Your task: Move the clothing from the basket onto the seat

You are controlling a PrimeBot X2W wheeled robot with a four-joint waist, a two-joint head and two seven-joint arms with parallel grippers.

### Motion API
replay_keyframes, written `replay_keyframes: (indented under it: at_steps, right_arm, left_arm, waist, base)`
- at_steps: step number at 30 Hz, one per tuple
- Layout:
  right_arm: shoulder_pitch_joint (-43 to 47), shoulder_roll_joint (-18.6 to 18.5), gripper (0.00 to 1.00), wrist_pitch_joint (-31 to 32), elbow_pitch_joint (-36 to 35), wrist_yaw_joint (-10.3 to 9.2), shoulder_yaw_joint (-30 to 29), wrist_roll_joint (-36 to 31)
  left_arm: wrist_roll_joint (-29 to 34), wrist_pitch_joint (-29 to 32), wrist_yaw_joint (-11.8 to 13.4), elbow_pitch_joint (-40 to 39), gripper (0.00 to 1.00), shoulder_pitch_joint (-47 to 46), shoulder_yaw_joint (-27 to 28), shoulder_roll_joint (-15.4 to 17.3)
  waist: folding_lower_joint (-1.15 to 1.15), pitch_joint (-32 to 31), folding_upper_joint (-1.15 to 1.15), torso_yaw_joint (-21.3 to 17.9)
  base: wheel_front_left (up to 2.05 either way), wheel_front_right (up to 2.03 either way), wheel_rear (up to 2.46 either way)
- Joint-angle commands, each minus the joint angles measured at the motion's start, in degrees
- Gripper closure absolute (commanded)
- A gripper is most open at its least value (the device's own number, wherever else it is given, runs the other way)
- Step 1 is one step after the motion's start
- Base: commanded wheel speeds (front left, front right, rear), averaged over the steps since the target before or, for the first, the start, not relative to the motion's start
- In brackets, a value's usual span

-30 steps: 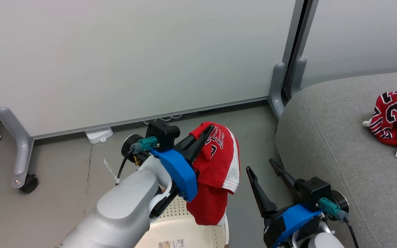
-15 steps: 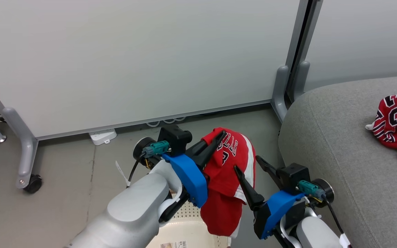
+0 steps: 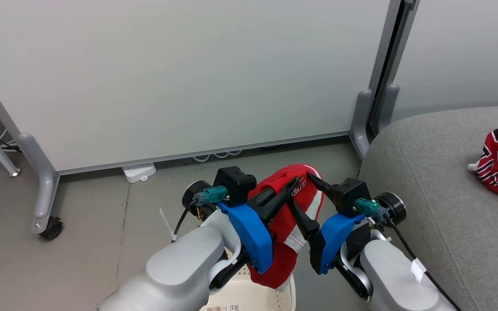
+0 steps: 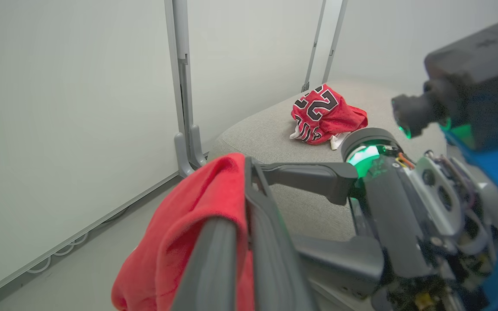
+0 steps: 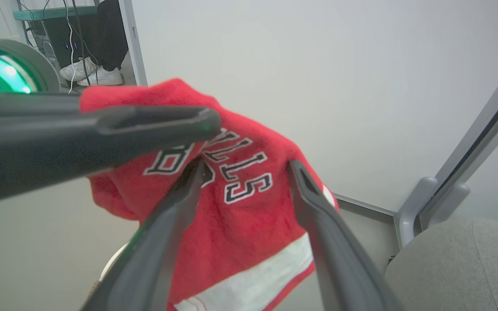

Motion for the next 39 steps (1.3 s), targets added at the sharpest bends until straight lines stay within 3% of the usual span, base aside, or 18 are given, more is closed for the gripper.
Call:
replay_keyframes:
  at_steps: [1, 19, 20, 21, 22, 39]
  right_arm:
    - [-1.2, -0.2, 0.00, -0.6, 0.5, -0.06, 0.5, 0.0]
    - [-4.6, -1.0, 0.00, -0.2, 5.5, -0.06, 4.8, 3.0]
    - [-4.6, -1.0, 0.33, -0.1, 6.0, -0.05, 5.3, 3.5]
    - [-4.8, -1.1, 0.75, -0.1, 6.3, -0.06, 5.5, 4.0]
    - [-5.0, -1.1, 1.00, -0.2, 6.7, -0.06, 5.9, 4.4]
    - [-6.4, -1.2, 1.00, -2.2, 10.6, -0.06, 9.1, 8.1]
  left_arm:
    - [-0.3, -0.2, -0.1, -0.2, 1.00, -0.8, -0.4, 0.3]
    - [-2.7, -0.3, -0.1, -1.8, 1.00, -1.4, -2.9, 0.9]
    - [-2.8, -0.3, -0.1, -2.1, 1.00, -1.5, -2.9, 1.0]
    - [-2.9, -0.3, -0.1, -2.3, 1.00, -1.5, -2.9, 1.1]
    - [-2.8, -0.3, -0.1, -2.4, 1.00, -1.5, -2.9, 1.2]
    - [-2.7, -0.3, -0.1, -2.7, 1.00, -1.5, -2.0, 1.7]
  waist:
    - [0.00, 0.0, 0.00, 0.0]
    - [0.00, 0.2, 0.00, 0.0]
    - [0.00, 0.2, 0.00, 0.0]
    - [0.00, 0.2, 0.00, 0.0]
    - [0.00, 0.2, 0.00, 0.1]
    - [0.00, 0.2, 0.00, -0.3]
  base:
    - [0.00, 0.00, 0.00]
    - [0.00, 0.00, 0.00]
    - [0.00, 0.00, 0.00]
    - [0.00, 0.00, 0.00]
    - [0.00, 0.00, 0.00]
    - [0.00, 0.00, 0.00]
